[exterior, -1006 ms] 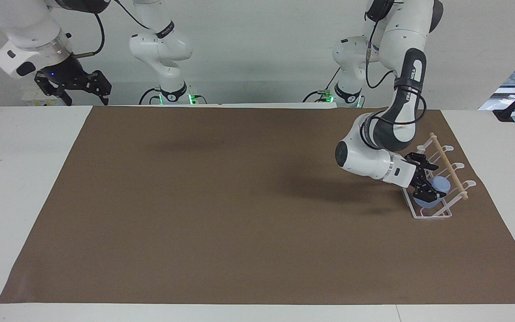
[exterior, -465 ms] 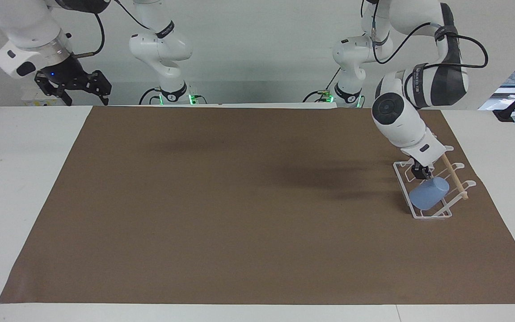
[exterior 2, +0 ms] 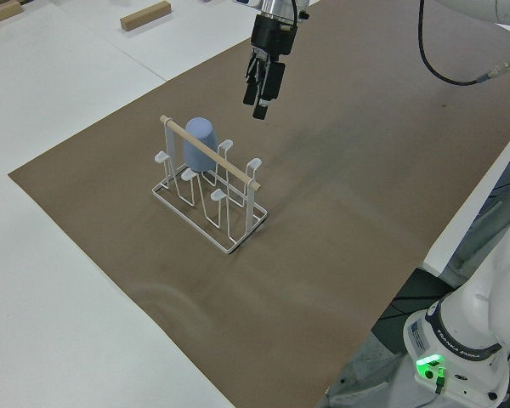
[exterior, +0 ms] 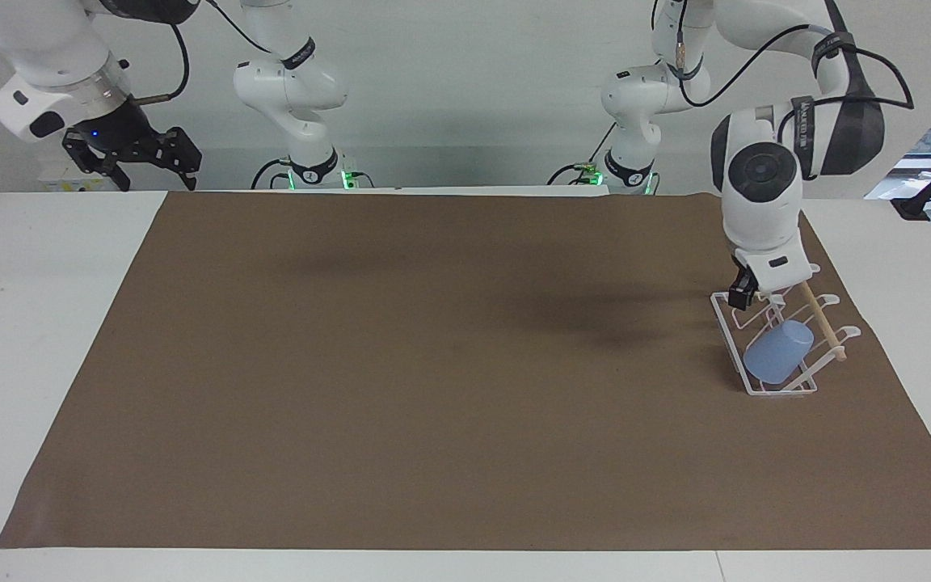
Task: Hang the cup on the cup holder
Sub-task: 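Release the cup on the rack and withdraw the left gripper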
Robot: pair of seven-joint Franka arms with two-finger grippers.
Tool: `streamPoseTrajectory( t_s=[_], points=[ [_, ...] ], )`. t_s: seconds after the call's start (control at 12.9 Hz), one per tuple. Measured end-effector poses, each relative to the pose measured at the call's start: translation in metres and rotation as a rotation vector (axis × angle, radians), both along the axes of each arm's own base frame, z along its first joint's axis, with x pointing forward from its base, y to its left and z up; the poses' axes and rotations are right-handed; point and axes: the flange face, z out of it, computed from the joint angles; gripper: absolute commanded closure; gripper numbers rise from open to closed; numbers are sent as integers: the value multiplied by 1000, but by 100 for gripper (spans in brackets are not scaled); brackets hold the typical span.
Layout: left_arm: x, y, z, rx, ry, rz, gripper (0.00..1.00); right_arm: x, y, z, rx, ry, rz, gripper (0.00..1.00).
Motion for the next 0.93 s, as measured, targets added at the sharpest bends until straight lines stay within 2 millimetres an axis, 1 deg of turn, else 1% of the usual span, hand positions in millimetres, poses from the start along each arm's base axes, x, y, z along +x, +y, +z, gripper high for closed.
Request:
streamPoseTrajectory(
  t_s=[0.15, 0.31, 0.39, 0.46, 0.62, 0.7, 0.77, 0.85, 0.93],
  points=[
    [-11, 24, 27, -153, 48, -101, 0, 0, 0, 0, 0, 0, 0, 1],
    [-22, 53, 53, -327, 90, -249, 0, 0, 0, 0, 0, 0, 0, 1],
    [-25, 60, 65, -370, 104, -336, 0, 0, 0, 0, 0, 0, 0, 1],
    [-26, 61, 77, -392, 108, -425, 0, 0, 0, 0, 0, 0, 0, 1],
    [-23, 53, 101, -401, 88, -540, 0, 0, 0, 0, 0, 0, 0, 1],
    [-23, 46, 111, -403, 76, -568, 0, 0, 0, 0, 0, 0, 0, 1],
    [-24, 33, 119, -409, 67, -594, 0, 0, 0, 0, 0, 0, 0, 1],
    [-25, 22, 123, -411, 66, -614, 0, 0, 0, 0, 0, 0, 0, 1],
    [-27, 15, 125, -412, 72, -624, 0, 0, 0, 0, 0, 0, 0, 1]
  ],
)
